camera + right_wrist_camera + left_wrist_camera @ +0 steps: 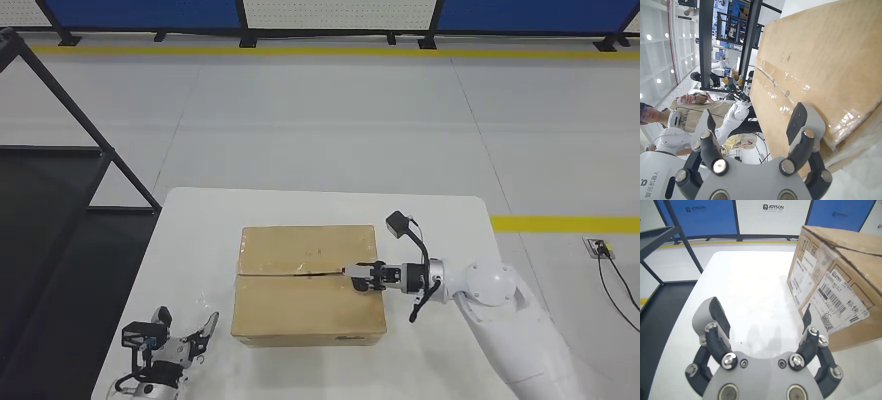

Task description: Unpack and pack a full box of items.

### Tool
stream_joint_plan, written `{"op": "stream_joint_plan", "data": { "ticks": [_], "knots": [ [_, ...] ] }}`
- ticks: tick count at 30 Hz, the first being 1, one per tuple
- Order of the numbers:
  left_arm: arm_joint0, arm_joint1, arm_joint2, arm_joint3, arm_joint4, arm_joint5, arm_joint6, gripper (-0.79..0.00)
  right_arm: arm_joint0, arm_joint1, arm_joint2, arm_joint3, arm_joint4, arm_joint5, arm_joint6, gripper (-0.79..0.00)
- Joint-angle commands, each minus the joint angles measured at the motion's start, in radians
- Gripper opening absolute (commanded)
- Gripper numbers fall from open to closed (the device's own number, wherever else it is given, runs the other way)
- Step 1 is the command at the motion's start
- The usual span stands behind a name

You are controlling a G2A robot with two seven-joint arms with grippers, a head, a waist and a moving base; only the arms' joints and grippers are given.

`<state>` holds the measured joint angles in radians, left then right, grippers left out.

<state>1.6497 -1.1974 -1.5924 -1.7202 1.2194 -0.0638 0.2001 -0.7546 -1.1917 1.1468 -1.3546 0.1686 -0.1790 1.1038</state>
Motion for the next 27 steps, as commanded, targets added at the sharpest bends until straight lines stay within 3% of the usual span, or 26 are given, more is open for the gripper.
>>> {"op": "stream_joint_plan", "data": {
  "ticks": [1, 4, 13, 27],
  "knots": [
    [0.000, 0.000, 0.000, 0.000, 0.001, 0.000, 0.000, 0.000, 0.000, 0.000, 0.000, 0.000, 0.000, 0.000, 0.000, 0.000],
    [-0.018, 0.001, 0.014, 0.018, 0.080, 0.028, -0.026, 0.000, -0.008, 0.000, 0.000, -0.008, 0.000, 0.002, -0.018, 0.000],
    [-0.087, 0.012, 0.043, 0.096, 0.343, 0.000, -0.038, 0.000, -0.017, 0.004, 0.003, -0.018, 0.019, 0.017, -0.025, 0.000],
    [-0.224, 0.002, 0.123, 0.218, 0.425, -0.001, -0.095, 0.000, -0.034, 0.012, 0.002, -0.038, 0.021, 0.016, -0.027, 0.000]
  ]
}}
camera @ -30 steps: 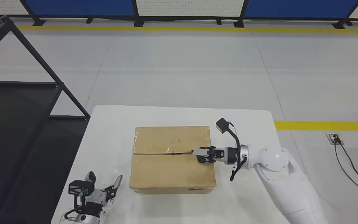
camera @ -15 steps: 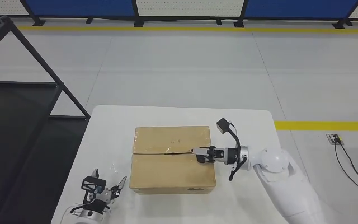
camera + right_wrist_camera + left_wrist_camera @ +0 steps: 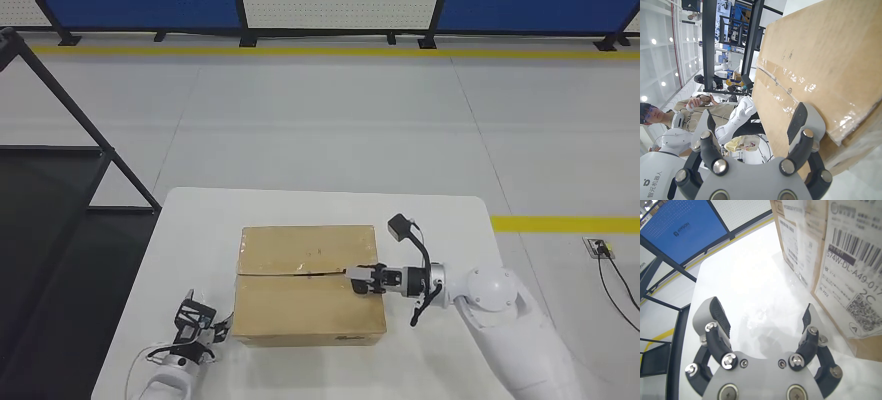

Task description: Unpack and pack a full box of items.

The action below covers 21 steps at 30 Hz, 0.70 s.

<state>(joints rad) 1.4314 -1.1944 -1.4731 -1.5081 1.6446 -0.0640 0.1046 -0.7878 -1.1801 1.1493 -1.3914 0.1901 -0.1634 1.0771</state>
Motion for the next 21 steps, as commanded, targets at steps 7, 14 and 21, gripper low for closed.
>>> {"op": "stream_joint_plan", "data": {
  "ticks": [7, 14, 21],
  "knots": [
    [-0.045, -0.007, 0.042, 0.045, 0.048, 0.035, -0.006, 0.000, -0.001, 0.002, -0.008, -0.008, -0.003, 0.003, -0.004, 0.000],
    [-0.091, -0.019, 0.082, 0.094, 0.073, 0.111, -0.021, 0.000, -0.002, 0.004, -0.015, -0.014, -0.007, 0.005, -0.005, 0.000],
    [-0.130, -0.030, 0.085, 0.136, 0.044, 0.180, -0.036, 0.000, -0.006, 0.008, -0.018, -0.019, -0.010, 0.004, -0.004, 0.000]
  ]
}}
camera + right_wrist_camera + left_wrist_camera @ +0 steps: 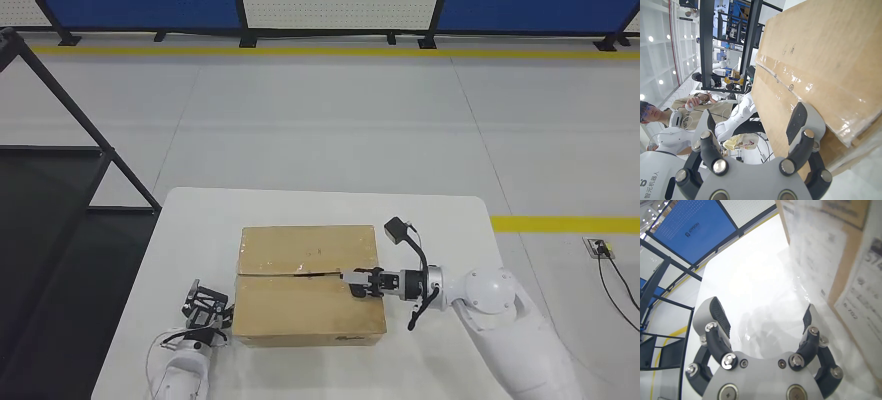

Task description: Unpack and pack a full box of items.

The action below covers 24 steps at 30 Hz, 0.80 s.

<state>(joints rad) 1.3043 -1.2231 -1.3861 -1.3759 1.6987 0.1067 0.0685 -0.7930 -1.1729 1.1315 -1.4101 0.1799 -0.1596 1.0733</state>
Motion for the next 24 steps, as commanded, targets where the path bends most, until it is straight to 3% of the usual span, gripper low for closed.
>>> {"op": "stream_joint_plan", "data": {
  "ticks": [1, 4, 11, 24],
  "knots": [
    [-0.006, -0.003, -0.005, 0.007, -0.024, 0.022, 0.003, 0.000, -0.001, 0.001, 0.000, -0.001, -0.001, 0.000, 0.000, 0.000],
    [-0.014, -0.009, -0.009, 0.025, -0.043, 0.076, 0.012, 0.000, -0.001, 0.002, -0.001, -0.002, 0.001, -0.001, 0.002, 0.000],
    [-0.006, -0.011, -0.022, 0.049, -0.038, 0.097, 0.029, 0.000, 0.008, 0.003, -0.010, 0.004, 0.003, 0.000, 0.005, 0.000],
    [0.125, -0.001, -0.117, -0.062, -0.037, 0.123, 0.084, 0.000, 0.035, 0.001, -0.031, 0.025, 0.008, -0.001, 0.015, 0.000]
  ]
}}
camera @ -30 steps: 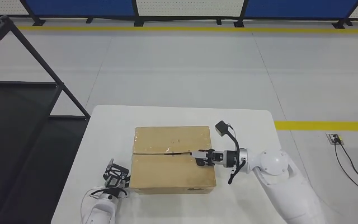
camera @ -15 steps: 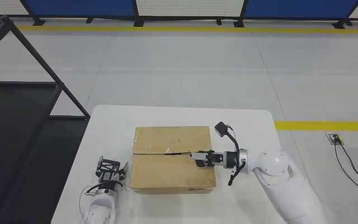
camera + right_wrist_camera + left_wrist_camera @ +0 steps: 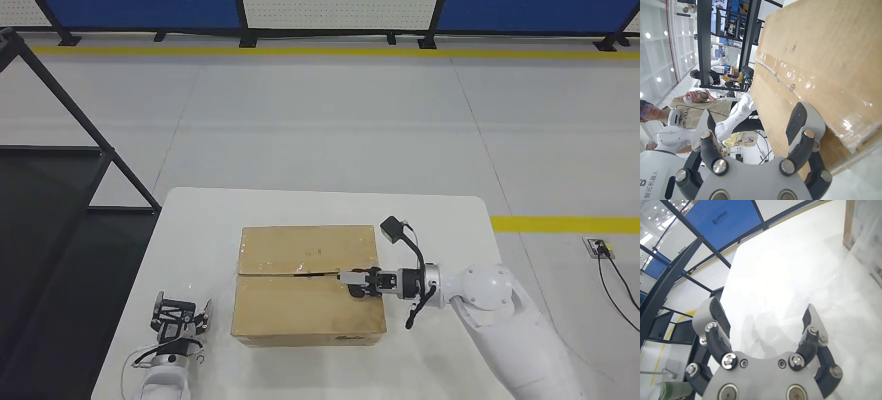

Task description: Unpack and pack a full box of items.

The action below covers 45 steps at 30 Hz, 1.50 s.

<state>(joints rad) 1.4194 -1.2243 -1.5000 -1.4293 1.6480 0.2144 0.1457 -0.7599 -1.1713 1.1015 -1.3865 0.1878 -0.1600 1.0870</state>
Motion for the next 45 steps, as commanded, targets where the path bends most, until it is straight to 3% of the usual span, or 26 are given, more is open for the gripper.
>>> {"op": "stream_joint_plan", "data": {
  "ticks": [1, 8, 13, 16, 22, 27, 35, 40, 43, 45],
  "knots": [
    [0.018, 0.000, -0.001, -0.015, 0.025, 0.024, 0.007, 0.000, 0.004, 0.000, -0.003, 0.003, 0.002, -0.002, 0.002, 0.000],
    [0.031, 0.000, 0.014, -0.037, 0.047, -0.060, -0.032, 0.000, 0.014, -0.001, -0.012, 0.010, 0.003, -0.003, 0.002, 0.000],
    [0.101, 0.000, -0.035, -0.119, -0.033, -0.047, 0.058, 0.000, 0.008, 0.002, -0.007, 0.009, 0.004, -0.001, -0.004, 0.000],
    [0.163, 0.000, -0.088, -0.206, -0.143, -0.065, 0.126, 0.000, 0.007, 0.003, -0.006, 0.012, 0.007, 0.000, -0.004, 0.000],
    [0.259, -0.002, -0.223, -0.337, -0.514, -0.235, 0.220, 0.000, 0.027, 0.000, -0.016, 0.034, 0.018, -0.001, -0.001, 0.000],
    [0.295, 0.002, -0.334, -0.366, -0.864, -0.430, 0.083, 0.000, 0.048, -0.004, -0.030, 0.061, 0.032, -0.008, 0.004, 0.000],
    [0.295, 0.002, -0.334, -0.366, -0.864, -0.430, 0.083, 0.000, 0.076, -0.008, -0.042, 0.099, 0.050, -0.013, 0.022, 0.000],
    [0.277, 0.000, -0.302, -0.369, -1.175, -0.507, -0.156, 0.000, 0.089, -0.010, -0.049, 0.123, 0.060, -0.018, 0.032, 0.000],
    [0.247, 0.003, -0.308, -0.364, -1.456, -0.467, -0.371, 0.000, 0.092, -0.010, -0.049, 0.138, 0.064, -0.021, 0.035, 0.000],
    [0.221, 0.010, -0.318, -0.356, -1.567, -0.384, -0.529, 0.000, 0.093, -0.009, -0.046, 0.147, 0.067, -0.023, 0.037, 0.000]
  ]
}}
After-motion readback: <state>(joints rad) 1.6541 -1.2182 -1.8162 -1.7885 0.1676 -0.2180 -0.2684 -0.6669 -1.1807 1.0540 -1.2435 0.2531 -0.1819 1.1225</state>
